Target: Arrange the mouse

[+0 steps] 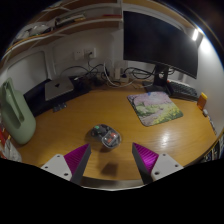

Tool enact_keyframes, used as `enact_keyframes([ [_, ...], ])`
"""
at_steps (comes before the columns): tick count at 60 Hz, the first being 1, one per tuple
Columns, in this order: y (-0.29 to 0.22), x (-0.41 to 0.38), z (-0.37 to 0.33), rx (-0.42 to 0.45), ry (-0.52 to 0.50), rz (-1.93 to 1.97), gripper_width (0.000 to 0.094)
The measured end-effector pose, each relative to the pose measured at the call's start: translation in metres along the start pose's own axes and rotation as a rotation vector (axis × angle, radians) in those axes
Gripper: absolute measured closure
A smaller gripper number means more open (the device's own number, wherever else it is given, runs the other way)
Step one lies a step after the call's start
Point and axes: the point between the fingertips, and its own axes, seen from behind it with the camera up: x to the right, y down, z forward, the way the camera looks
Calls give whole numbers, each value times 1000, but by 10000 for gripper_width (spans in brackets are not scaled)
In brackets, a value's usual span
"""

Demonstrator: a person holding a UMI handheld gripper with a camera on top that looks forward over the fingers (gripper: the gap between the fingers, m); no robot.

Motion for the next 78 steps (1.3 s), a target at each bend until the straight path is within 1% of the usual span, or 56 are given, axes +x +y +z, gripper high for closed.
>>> enact_keyframes([
  [9, -3, -4, 27, 31, -1, -16, 75],
  [21, -20, -2, 63, 57, 10, 4, 75],
  [29, -36, 7, 81, 74, 38, 11, 74],
  [39, -46, 22, 96, 74, 69, 32, 75],
  [48, -41, 24, 97, 56, 70, 51, 71],
  [52, -38, 15, 96, 52, 43, 55, 418],
  [53, -37, 17, 96, 47, 51, 53, 505],
  [56, -36, 20, 93, 45, 76, 39, 521],
  [58, -36, 16, 93, 37, 56, 36, 549],
  [61, -38, 10, 91, 22, 24, 60, 553],
  [64, -48, 13, 86, 30, 16, 73, 561],
  [69, -92, 25, 74, 98, 8, 81, 560],
  [74, -142, 55, 63, 179, 30, 68, 561],
  [78, -180, 86, 65, 223, 52, 77, 561],
])
